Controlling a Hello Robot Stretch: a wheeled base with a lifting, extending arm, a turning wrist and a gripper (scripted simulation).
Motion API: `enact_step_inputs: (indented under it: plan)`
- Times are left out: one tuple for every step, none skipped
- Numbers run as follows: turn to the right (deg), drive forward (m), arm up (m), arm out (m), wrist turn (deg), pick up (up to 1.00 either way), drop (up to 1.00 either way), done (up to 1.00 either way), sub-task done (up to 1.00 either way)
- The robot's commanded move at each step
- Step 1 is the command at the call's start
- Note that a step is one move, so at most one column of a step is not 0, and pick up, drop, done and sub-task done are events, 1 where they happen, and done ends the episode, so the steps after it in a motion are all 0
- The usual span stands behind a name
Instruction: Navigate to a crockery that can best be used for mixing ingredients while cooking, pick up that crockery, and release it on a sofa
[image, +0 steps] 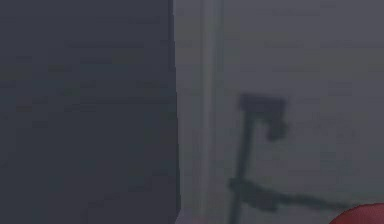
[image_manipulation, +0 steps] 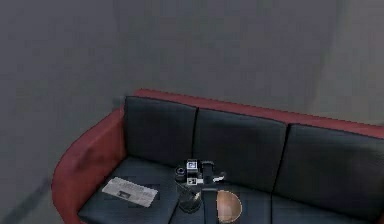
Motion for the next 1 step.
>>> enact_step_inputs:
  plan:
    - [0.0,0.0,0.0,0.0,0.0,0.0,0.0,1.0,0.0]
